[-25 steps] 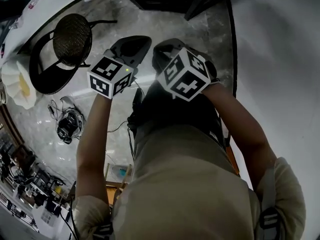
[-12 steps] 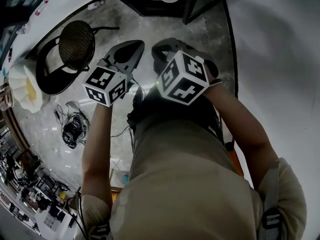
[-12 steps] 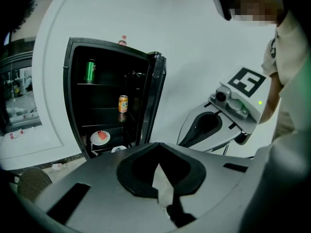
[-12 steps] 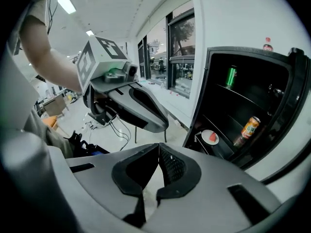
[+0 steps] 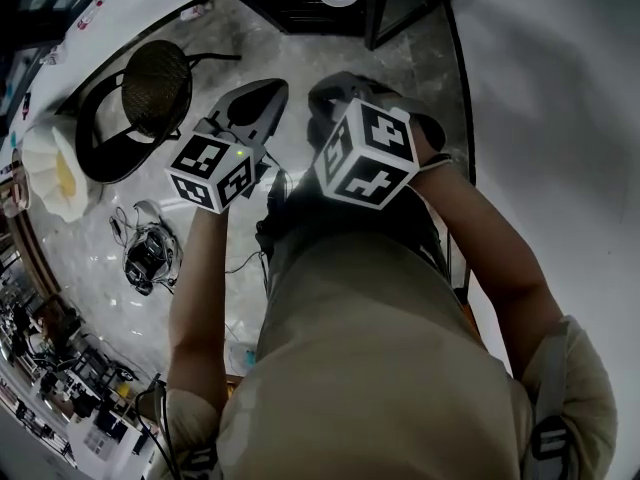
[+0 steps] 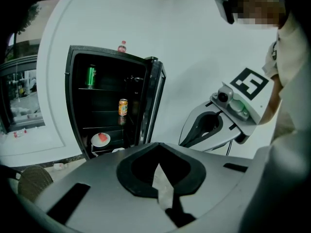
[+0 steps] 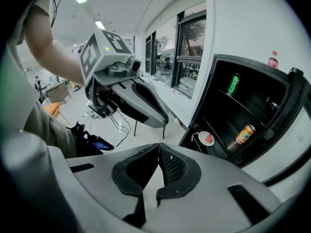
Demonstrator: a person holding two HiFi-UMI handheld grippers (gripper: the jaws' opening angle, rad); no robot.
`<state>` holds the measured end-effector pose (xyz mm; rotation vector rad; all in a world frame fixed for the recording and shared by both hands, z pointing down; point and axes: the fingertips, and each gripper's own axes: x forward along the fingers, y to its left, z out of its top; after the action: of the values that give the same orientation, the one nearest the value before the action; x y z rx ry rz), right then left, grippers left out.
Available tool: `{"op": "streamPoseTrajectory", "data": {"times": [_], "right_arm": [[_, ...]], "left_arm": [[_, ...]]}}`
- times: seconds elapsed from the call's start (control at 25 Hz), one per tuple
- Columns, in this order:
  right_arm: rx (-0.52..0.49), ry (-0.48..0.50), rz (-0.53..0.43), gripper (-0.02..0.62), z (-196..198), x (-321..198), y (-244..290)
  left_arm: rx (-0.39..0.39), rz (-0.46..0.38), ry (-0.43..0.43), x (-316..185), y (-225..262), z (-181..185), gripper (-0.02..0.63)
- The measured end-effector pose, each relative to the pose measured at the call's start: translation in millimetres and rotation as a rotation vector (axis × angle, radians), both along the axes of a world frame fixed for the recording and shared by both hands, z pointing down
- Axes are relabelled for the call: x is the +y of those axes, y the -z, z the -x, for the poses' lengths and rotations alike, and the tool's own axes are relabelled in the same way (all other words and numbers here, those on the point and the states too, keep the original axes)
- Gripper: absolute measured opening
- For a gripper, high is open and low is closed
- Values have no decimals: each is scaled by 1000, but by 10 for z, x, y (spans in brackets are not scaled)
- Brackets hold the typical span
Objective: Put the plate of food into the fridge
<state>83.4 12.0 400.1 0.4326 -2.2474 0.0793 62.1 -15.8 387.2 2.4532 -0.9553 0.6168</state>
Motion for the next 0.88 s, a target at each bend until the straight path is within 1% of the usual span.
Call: {"op": "streamPoseTrajectory", "data": {"times": [0.12, 0.52, 0.88], "right_arm": [[35, 24, -37, 23, -44, 23, 12], [48, 55, -69, 21, -40, 192, 106], [72, 114, -66, 21, 141, 515, 56]], "left_arm": [[-8, -3, 6, 37, 44, -14, 11], [-18, -32, 24, 251, 176, -59, 11], [-2, -34, 71, 569, 165, 129, 11]]}}
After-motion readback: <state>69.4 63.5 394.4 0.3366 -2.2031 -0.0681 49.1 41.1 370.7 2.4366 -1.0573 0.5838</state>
